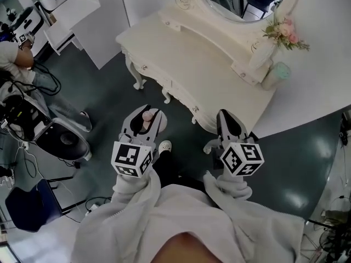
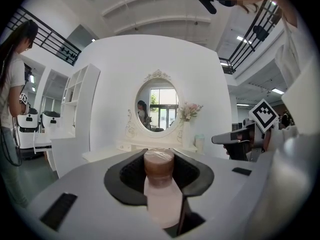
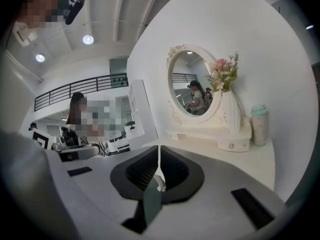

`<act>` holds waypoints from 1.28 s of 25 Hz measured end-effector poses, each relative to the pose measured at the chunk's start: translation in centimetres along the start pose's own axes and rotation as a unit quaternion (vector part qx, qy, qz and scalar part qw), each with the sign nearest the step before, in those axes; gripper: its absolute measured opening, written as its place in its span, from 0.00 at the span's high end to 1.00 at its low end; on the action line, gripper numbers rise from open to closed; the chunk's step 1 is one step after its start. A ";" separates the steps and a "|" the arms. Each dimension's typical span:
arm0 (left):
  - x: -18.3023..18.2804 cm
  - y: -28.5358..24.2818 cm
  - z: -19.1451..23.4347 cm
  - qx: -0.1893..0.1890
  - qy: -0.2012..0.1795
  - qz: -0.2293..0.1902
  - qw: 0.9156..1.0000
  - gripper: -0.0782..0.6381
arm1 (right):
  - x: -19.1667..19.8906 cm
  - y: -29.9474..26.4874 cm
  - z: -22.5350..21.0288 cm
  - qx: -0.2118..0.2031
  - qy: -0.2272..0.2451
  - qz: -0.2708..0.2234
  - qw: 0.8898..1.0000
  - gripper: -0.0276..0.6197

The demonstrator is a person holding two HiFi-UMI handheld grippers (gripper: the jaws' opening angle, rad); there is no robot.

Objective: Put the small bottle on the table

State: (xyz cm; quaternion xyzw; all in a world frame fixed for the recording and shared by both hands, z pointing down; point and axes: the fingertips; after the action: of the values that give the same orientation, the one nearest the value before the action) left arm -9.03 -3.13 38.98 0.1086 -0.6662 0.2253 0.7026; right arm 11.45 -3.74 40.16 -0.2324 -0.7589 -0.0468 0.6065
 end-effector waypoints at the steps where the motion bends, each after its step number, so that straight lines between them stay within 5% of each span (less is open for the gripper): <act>1: -0.3 -0.6 0.4 0.003 0.000 0.000 1.000 0.70 | -0.3 -0.7 -0.1 0.002 0.000 0.000 1.000 0.90; 32: -2.3 -13.0 11.7 0.078 -0.010 0.009 0.997 0.70 | -3.2 -15.3 -0.9 0.065 -0.006 -0.008 0.998 0.90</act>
State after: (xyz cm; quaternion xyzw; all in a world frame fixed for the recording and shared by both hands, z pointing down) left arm -13.47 -20.22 39.70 0.1595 -0.6545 0.2823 0.6830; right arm 6.49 -18.62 40.57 -0.1863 -0.7661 -0.0010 0.6151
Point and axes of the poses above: the fingertips, and each gripper's own axes: y backward along the fingers, z to its left, x out of its underside, and after that the axes turned 3 degrees about y, right-handed
